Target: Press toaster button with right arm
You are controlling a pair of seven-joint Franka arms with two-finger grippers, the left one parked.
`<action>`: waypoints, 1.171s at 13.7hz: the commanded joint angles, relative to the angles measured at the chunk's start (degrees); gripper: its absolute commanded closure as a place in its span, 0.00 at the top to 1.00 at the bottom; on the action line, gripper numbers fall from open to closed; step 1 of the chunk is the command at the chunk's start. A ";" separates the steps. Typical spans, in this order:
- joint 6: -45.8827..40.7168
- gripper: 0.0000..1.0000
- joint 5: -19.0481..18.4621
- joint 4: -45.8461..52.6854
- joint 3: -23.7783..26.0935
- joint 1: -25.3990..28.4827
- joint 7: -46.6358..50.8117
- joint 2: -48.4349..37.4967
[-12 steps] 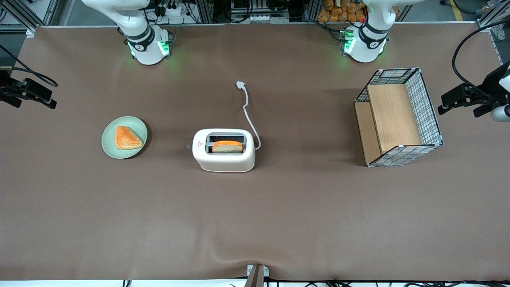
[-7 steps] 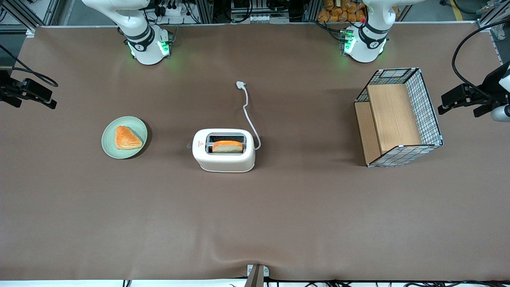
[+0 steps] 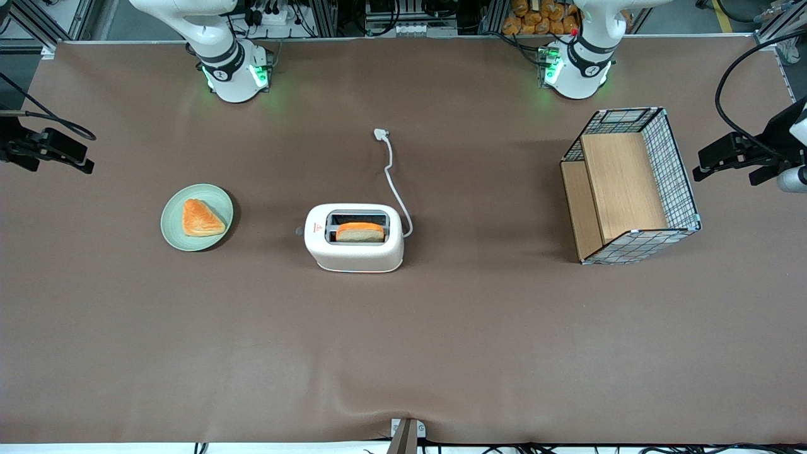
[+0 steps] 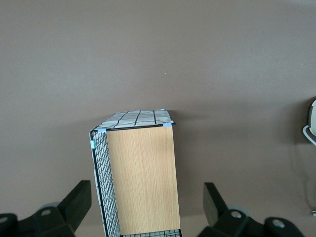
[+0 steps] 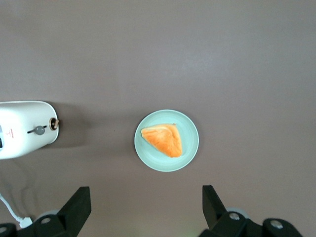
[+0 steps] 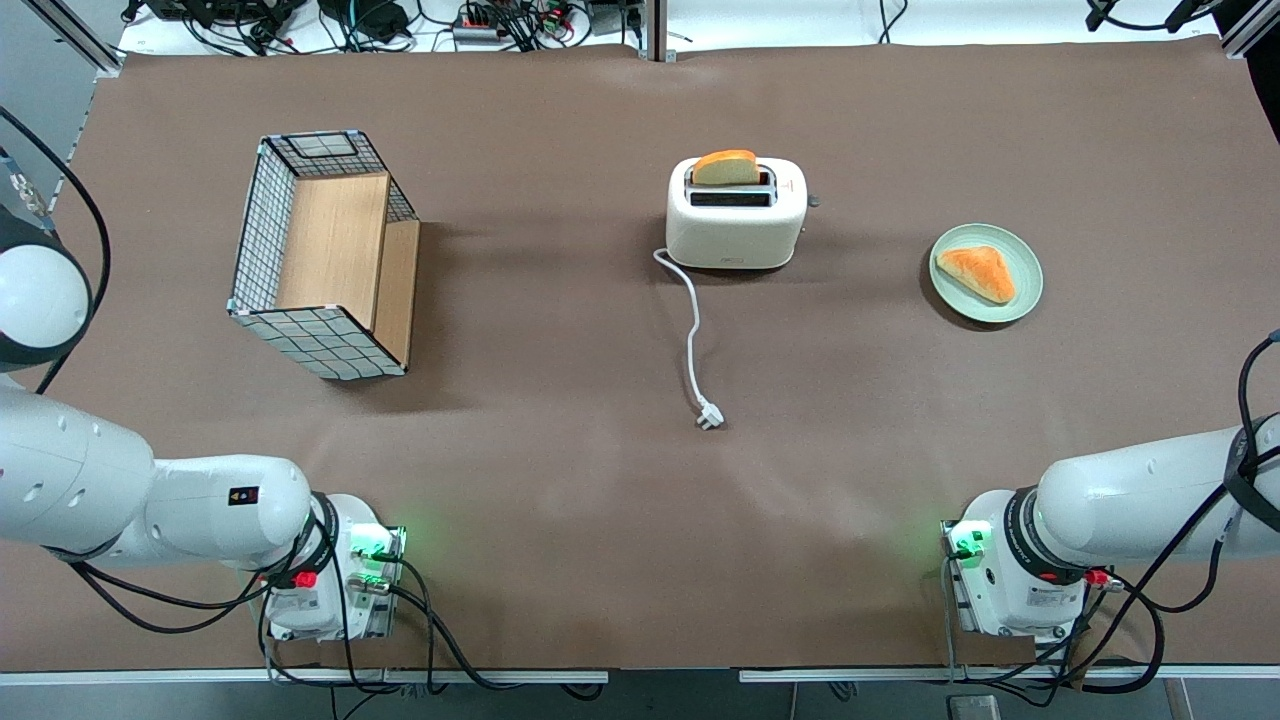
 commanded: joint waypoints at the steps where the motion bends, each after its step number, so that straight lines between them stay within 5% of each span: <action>1: -0.62 1.00 -0.75 0.21 0.80 -0.47 -0.24 2.30; 5: 0.08 1.00 0.22 0.56 0.98 0.67 0.46 5.02; 9: 0.08 0.97 5.05 0.21 0.89 0.94 0.72 8.97; 11: 0.96 0.83 6.89 0.21 0.98 2.16 0.72 11.00; 16: 2.01 0.19 11.99 -1.63 0.98 4.62 0.72 13.82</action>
